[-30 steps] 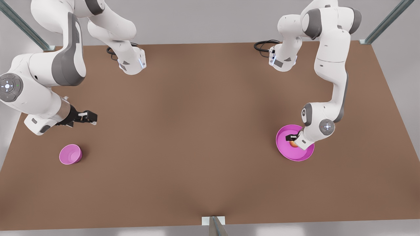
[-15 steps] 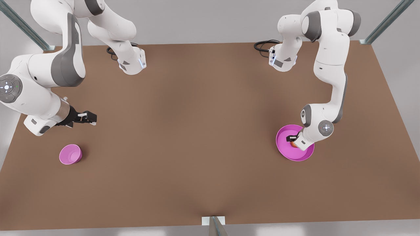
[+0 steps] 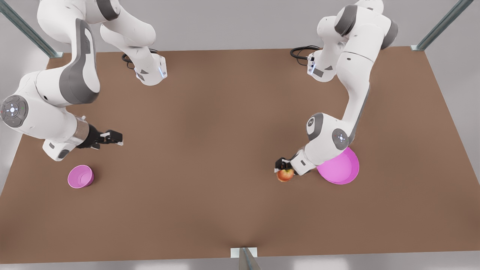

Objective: Use the left arm to pick up the apple from the plate, transfer it to the gripper of the right arm, and then use the right arm to place it into the bowl

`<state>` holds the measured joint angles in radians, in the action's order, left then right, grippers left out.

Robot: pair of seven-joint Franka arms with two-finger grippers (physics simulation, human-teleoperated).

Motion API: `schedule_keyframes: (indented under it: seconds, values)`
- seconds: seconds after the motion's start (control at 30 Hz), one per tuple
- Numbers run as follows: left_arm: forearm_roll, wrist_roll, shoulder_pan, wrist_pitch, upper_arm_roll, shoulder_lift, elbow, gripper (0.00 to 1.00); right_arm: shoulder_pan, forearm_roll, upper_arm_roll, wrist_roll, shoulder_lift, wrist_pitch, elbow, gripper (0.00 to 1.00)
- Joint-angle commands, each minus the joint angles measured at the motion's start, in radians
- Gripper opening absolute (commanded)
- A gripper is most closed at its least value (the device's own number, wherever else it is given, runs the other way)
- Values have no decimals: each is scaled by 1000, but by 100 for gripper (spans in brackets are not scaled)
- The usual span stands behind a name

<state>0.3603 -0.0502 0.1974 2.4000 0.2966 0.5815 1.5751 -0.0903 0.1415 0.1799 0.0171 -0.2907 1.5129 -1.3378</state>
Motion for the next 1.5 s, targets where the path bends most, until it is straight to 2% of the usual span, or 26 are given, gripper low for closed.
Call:
schedule_keyframes:
  seconds: [0.0,0.07,0.13,0.2,0.3,0.33,0.47,0.53,0.63,0.73,1.13,1.23,1.47]
  values:
    - [131,-192,45,-13,18,34,-67,67,-2,213,1,-8,-16,73,0,100]
    - [127,-156,88,-2,19,84,-151,67,-3,418,0,-3,-79,110,3,100]
    - [356,384,68,22,101,113,-202,68,-6,677,-3,6,-146,142,9,100]
    - [575,852,65,31,191,173,-257,68,-2,802,3,33,-186,199,9,100]
    - [770,1391,66,31,297,231,-345,68,6,1047,4,164,-275,205,6,100]
    - [801,1522,65,31,360,326,-427,68,17,1096,6,182,-294,230,6,100]
    - [802,1770,77,31,424,425,-529,67,50,1294,4,486,-364,242,-40,100]
    - [813,1776,77,31,426,426,-529,67,61,1300,6,579,-363,237,-86,100]
    - [815,1780,83,31,424,426,-527,67,-37,1299,121,736,-327,228,-218,100]
    - [815,1848,85,31,423,426,-527,67,-48,1296,144,739,-306,218,-235,100]
    - [816,1860,91,31,423,429,-527,67,-11,1291,161,735,-304,231,-259,100]
    - [816,1859,91,31,423,433,-527,67,-20,1291,164,560,-286,217,-264,100]
    - [816,1860,91,31,421,436,-527,67,-37,1238,162,360,-249,225,-330,100]
